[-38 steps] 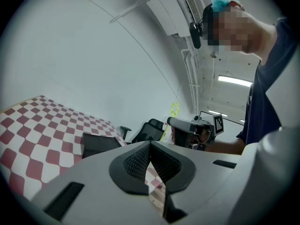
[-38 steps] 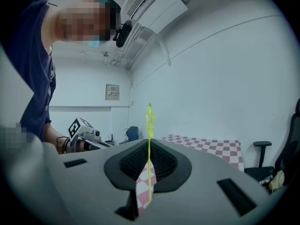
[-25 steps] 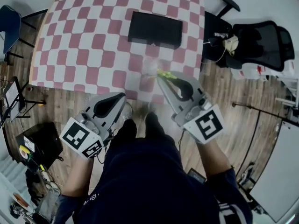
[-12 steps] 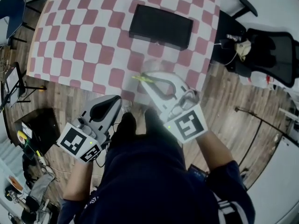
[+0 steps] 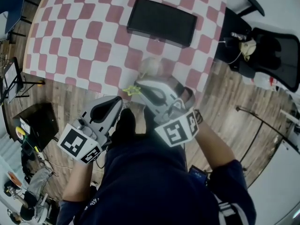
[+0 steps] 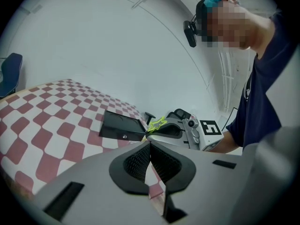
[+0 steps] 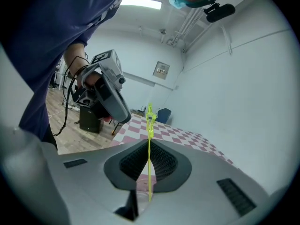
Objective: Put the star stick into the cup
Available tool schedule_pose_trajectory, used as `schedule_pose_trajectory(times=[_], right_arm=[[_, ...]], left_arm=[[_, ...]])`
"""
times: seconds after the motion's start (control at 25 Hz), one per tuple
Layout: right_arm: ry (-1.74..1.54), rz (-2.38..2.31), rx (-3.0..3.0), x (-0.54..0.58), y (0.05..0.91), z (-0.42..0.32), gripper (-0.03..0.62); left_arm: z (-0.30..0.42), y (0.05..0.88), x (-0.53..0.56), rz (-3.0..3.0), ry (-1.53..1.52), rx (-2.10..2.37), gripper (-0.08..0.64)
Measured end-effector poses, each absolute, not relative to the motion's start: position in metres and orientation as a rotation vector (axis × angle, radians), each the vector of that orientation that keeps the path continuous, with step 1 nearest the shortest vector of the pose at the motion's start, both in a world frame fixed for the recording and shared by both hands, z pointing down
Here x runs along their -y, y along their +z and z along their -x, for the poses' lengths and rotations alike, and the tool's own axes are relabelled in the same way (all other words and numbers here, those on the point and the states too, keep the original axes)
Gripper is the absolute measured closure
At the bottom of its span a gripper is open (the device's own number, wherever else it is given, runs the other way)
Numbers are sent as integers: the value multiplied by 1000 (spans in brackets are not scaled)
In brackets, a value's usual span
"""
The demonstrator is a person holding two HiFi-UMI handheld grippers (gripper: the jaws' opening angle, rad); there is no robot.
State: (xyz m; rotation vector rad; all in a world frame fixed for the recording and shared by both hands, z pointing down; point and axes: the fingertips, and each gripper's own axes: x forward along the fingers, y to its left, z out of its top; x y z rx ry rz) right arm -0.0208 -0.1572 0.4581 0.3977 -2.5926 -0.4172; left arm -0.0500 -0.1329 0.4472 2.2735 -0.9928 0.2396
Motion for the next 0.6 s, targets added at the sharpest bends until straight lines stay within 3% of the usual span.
schedule_pose_trajectory(times=[0.6], right_arm=[[-516, -321, 2467, 136, 505, 18, 566]], left_arm=[[49, 462, 119, -2252, 249, 959, 531]])
